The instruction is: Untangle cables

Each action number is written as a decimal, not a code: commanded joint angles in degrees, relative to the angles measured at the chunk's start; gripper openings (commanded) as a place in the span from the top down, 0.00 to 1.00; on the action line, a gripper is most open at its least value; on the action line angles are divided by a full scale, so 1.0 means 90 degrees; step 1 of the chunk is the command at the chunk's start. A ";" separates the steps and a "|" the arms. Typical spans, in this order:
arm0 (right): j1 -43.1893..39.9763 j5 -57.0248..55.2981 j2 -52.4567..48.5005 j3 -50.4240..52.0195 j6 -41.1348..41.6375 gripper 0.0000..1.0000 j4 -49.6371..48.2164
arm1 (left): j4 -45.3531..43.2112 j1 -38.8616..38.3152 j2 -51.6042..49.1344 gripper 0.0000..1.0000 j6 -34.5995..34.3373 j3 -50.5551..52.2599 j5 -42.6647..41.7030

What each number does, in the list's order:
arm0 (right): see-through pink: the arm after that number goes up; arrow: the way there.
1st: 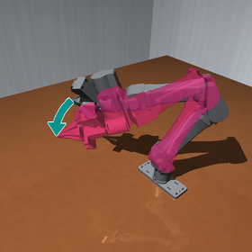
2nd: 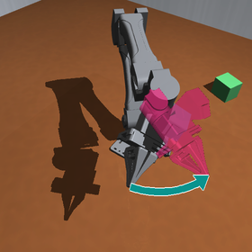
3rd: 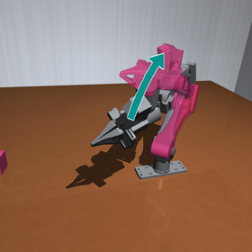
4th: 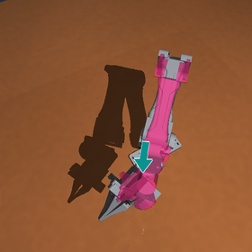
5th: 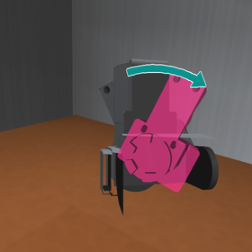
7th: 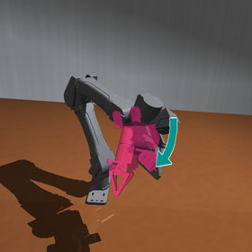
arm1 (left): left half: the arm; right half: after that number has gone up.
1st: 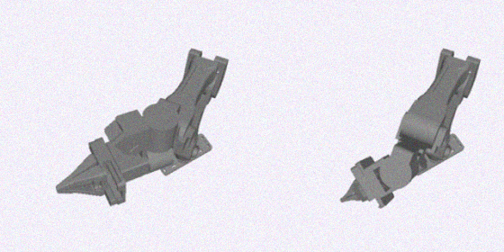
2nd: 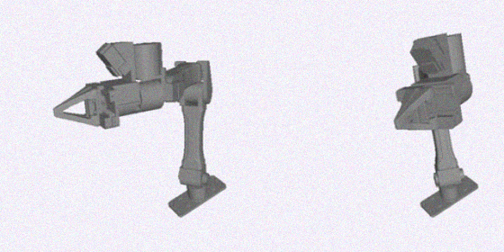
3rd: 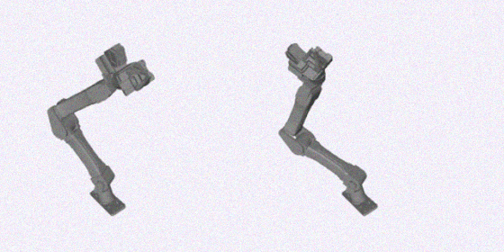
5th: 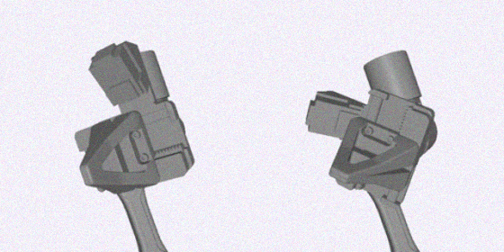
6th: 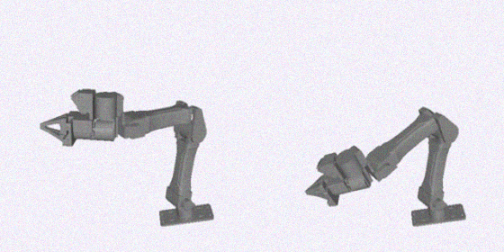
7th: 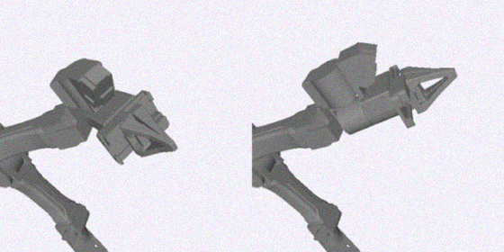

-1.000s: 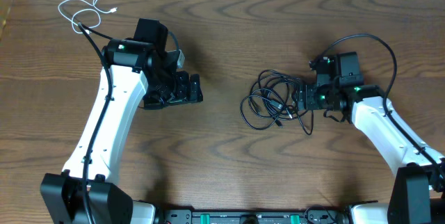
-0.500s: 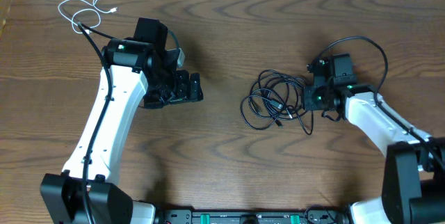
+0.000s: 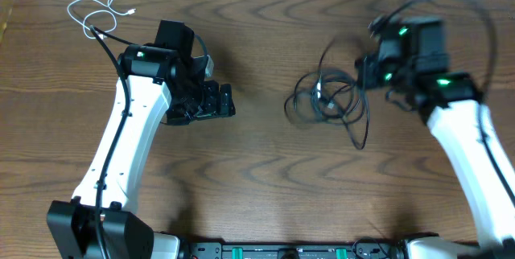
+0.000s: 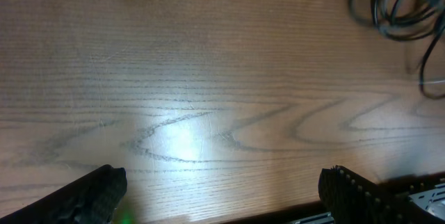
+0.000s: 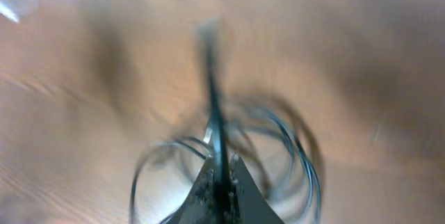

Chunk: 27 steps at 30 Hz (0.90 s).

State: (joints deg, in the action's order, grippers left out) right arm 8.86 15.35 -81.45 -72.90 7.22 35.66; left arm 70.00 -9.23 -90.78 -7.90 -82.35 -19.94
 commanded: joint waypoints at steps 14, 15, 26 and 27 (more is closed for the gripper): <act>0.0075 0.1146 0.1566 -0.1477 0.2144 0.98 -0.2506 | 0.0073 -0.0015 -0.0036 0.05 -0.0058 0.0007 -0.0153; 0.0075 0.1146 0.1552 -0.1472 0.2353 0.98 -0.2438 | 0.0063 -0.0015 -0.0036 0.05 -0.0056 0.0007 -0.0272; 0.0413 0.1761 0.0707 -0.1464 0.5304 0.98 -0.2645 | -0.0148 -0.0015 -0.0036 0.09 -0.0058 0.0007 -0.0848; 0.0386 0.1600 0.0702 -0.1464 0.5387 0.98 -0.2943 | -0.0109 -0.0015 -0.0036 0.09 -0.0007 0.0007 -0.1110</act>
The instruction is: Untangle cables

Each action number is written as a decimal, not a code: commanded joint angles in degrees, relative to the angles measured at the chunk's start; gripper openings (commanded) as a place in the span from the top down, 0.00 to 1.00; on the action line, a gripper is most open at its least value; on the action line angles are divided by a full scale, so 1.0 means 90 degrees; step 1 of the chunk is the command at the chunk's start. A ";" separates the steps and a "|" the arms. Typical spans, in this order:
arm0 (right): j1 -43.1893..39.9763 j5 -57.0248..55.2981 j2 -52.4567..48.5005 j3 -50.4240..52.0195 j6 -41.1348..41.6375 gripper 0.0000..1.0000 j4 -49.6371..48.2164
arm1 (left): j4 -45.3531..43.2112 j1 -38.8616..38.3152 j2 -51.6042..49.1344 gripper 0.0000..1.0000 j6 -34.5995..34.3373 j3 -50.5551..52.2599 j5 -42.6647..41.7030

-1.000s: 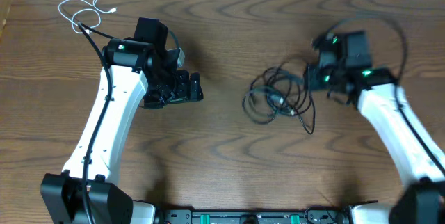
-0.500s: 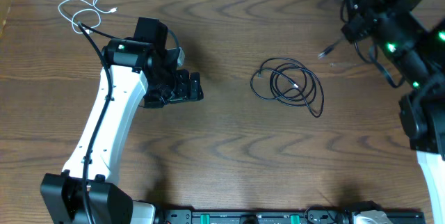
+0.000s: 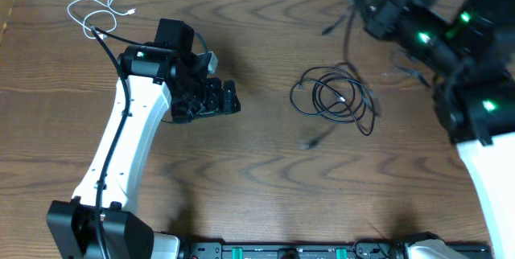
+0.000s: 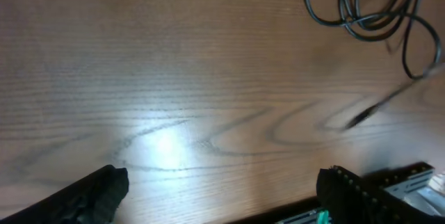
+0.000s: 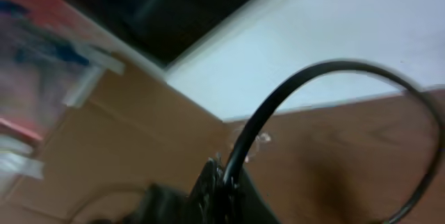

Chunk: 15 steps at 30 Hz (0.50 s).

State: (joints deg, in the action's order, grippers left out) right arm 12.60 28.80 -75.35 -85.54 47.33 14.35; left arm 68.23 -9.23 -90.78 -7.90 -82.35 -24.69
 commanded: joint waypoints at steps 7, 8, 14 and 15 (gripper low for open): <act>0.0019 -0.2120 0.0007 -0.0063 0.1804 0.99 -0.0478 | 0.0056 -0.0012 -0.0034 0.09 0.2186 0.0005 -0.3946; 0.0032 -0.2280 -0.0015 -0.0063 0.1996 0.98 -0.0236 | 0.0022 -0.0012 -0.0034 0.09 0.2334 0.0005 -0.4143; 0.0056 -0.2402 -0.0284 -0.0061 0.4588 0.98 0.0979 | -0.0459 -0.0015 0.0114 0.10 0.2526 -0.0010 -0.4541; 0.0073 -0.2368 -0.0345 -0.0061 0.4872 0.98 0.1003 | -0.0573 -0.0022 0.0158 0.09 0.2526 -0.0010 -0.4541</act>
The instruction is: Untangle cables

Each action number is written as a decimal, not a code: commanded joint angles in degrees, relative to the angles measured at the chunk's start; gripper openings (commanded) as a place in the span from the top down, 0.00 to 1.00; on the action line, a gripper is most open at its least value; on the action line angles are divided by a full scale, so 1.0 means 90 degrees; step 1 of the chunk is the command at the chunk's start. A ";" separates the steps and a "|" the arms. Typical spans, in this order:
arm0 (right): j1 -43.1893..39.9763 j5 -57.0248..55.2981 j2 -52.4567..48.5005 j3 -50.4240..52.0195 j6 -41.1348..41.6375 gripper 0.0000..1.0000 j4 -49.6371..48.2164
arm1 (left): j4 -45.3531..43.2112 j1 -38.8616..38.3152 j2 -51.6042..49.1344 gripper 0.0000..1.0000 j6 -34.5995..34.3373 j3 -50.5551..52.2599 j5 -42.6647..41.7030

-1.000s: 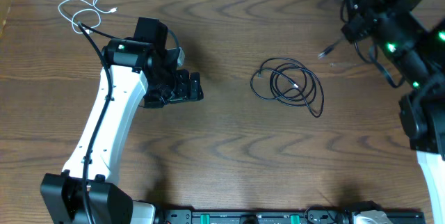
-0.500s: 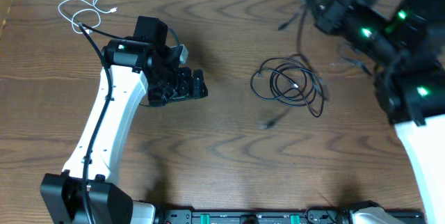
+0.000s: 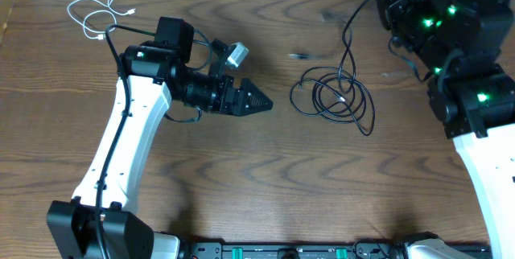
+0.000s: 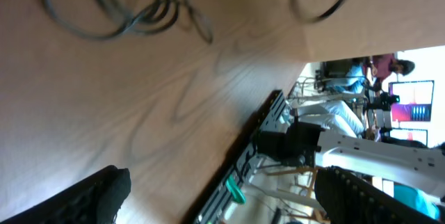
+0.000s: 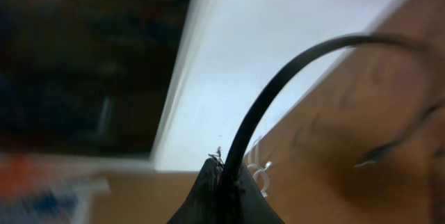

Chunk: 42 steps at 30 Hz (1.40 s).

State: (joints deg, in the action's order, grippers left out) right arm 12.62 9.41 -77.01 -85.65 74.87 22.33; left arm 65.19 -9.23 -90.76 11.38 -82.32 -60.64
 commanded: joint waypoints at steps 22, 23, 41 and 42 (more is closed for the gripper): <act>0.0692 -0.0457 -0.0588 -0.0051 0.3157 0.98 -0.0534 | -0.2242 -0.1056 0.0321 0.18 -0.0624 -0.0010 0.0709; 0.0692 -0.0403 -0.0585 -0.0049 0.3157 0.98 -0.0534 | -0.2293 -0.1056 0.0321 0.18 -0.0641 -0.0010 0.0750; 0.0692 -0.0216 -0.0588 -0.0049 0.3317 0.98 -0.0668 | -0.3089 -0.1525 0.0301 0.63 -0.1287 -0.0007 0.1287; 0.0692 -0.0216 -0.0588 -0.0049 0.3317 0.98 -0.0665 | -0.3089 -0.1540 0.0301 0.64 -0.1333 -0.0007 0.1299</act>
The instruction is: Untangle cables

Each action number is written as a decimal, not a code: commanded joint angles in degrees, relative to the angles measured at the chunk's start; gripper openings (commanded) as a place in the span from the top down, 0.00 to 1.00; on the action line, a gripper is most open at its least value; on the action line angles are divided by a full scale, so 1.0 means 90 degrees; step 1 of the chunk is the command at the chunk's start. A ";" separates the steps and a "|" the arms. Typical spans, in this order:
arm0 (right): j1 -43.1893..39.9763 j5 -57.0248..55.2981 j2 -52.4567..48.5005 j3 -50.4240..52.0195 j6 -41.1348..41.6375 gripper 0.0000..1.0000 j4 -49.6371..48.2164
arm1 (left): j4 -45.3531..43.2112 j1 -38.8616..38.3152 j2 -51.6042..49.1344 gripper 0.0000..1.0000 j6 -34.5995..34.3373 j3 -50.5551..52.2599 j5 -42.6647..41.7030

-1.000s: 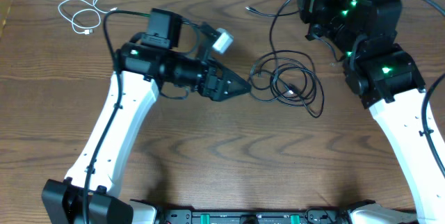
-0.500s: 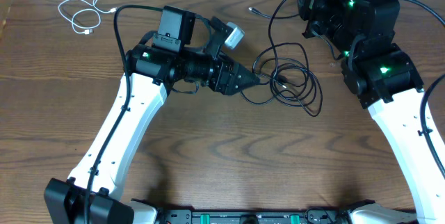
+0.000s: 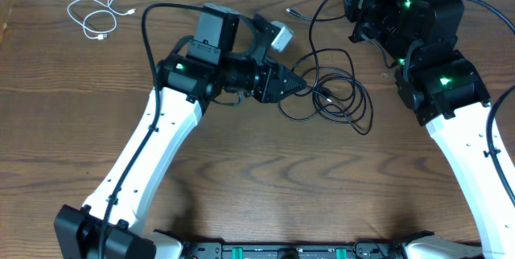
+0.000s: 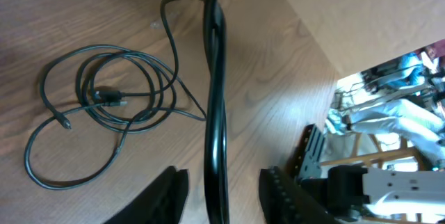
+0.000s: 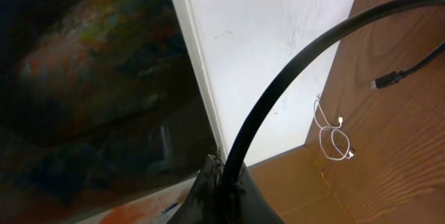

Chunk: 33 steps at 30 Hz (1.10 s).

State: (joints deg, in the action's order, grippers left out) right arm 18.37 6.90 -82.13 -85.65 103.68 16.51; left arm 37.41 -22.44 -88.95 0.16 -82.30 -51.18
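A tangle of thin black cable (image 3: 334, 102) lies coiled on the table right of centre, and also shows as a black coil (image 4: 104, 106) in the left wrist view. My right gripper (image 3: 349, 3) is raised at the back right. It is shut (image 5: 224, 163) on a black strand (image 5: 278, 92) that arcs away from it. That strand's plug end (image 3: 292, 11) hangs free. My left gripper (image 3: 296, 84) is at the tangle's left edge, open (image 4: 224, 177). A black strand (image 4: 215, 99) runs between its fingers with a gap on each side.
A white cable (image 3: 95, 14) lies coiled at the back left corner, also seen as a small white loop (image 5: 332, 140) in the right wrist view. The left arm's own black cable (image 3: 153, 18) loops above its elbow. A white wall borders the table's far edge.
My left gripper has moved right, from left of the tangle to its edge, and now has a black strand between its open fingers. The right gripper still holds its strand high.
My right gripper was low at the tangle, shut on a strand, while the left stood open at centre left. Then the right was raised to the back with the strand. The left then pointed at the tangle and now straddles a strand.
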 commanded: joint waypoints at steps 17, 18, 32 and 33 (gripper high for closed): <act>0.0041 -0.0318 -0.0019 -0.0049 0.0119 0.98 -0.0245 | 0.0146 -0.0075 0.0100 0.69 -0.0175 -0.0010 0.0245; 0.0041 -0.0325 -0.0019 -0.0051 0.0121 0.98 -0.0248 | 0.0146 -0.0075 0.0100 0.69 -0.0175 -0.0010 0.0245; 0.0041 -0.0321 -0.0019 -0.0049 0.0117 0.98 -0.0165 | 0.0141 -0.0075 0.0100 0.92 -0.0175 -0.0010 0.0245; 0.0041 -0.0325 -0.0019 -0.0049 0.0117 0.98 -0.0131 | 0.0141 -0.0075 0.0100 0.92 -0.0182 -0.0010 0.0245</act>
State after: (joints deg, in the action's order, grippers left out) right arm 18.37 5.04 -82.13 -85.65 104.05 14.94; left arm 38.65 -23.05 -88.95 -1.52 -82.32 -49.12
